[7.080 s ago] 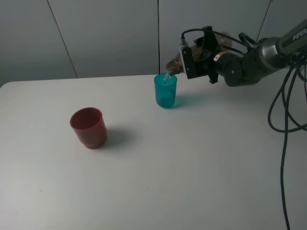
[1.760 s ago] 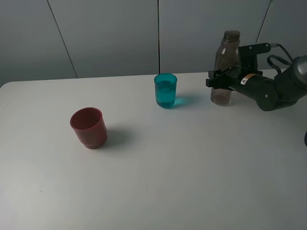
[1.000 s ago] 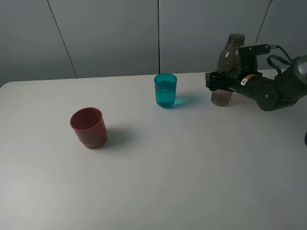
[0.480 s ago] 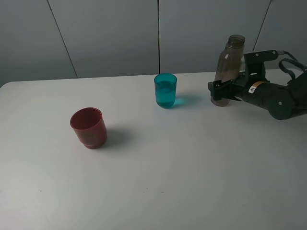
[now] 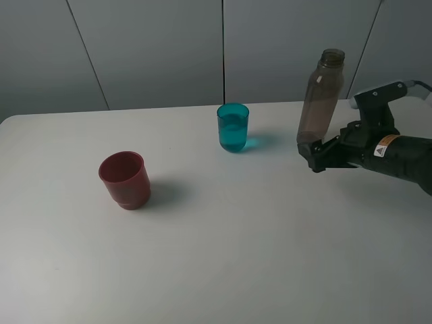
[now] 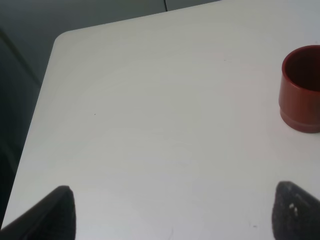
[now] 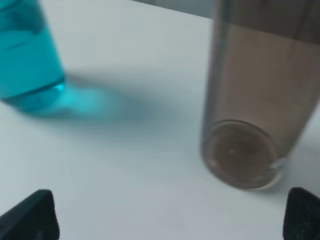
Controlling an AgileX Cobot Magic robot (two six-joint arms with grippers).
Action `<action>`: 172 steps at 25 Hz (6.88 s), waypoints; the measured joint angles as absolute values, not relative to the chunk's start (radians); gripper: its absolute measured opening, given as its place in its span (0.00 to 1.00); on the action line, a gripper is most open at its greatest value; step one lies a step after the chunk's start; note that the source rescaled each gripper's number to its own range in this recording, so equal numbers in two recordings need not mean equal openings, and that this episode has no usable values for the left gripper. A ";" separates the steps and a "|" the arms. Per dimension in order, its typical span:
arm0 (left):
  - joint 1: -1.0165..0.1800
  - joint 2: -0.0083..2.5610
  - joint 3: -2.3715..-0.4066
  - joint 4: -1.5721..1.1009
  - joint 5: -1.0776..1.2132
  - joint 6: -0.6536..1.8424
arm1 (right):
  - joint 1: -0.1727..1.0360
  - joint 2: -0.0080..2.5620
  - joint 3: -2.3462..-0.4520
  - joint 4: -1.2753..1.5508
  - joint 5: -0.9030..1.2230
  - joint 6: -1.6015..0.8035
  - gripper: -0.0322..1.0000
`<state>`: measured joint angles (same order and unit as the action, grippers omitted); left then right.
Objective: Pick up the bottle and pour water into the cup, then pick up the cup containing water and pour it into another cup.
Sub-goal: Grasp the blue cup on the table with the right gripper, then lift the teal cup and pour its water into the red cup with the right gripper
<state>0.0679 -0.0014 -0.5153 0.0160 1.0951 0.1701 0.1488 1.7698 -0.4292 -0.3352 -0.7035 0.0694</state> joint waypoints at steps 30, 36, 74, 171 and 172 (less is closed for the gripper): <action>0.068 -0.001 -0.515 0.016 1.095 0.168 | 0.516 2.090 -0.770 0.051 -0.724 0.039 0.93; 0.068 -0.001 -0.515 0.016 1.095 0.168 | 0.516 2.121 -0.777 0.063 -0.724 0.000 0.93; 0.068 -0.001 -0.515 0.016 1.095 0.168 | 0.527 2.308 -1.043 0.011 -0.755 -0.047 0.93; 0.068 -0.001 -0.515 0.016 1.095 0.170 | 0.718 2.228 -1.300 -0.327 -0.667 0.089 0.09; 0.068 -0.001 -0.515 0.016 1.095 0.170 | 0.723 2.228 -1.300 -0.329 -0.667 0.082 0.09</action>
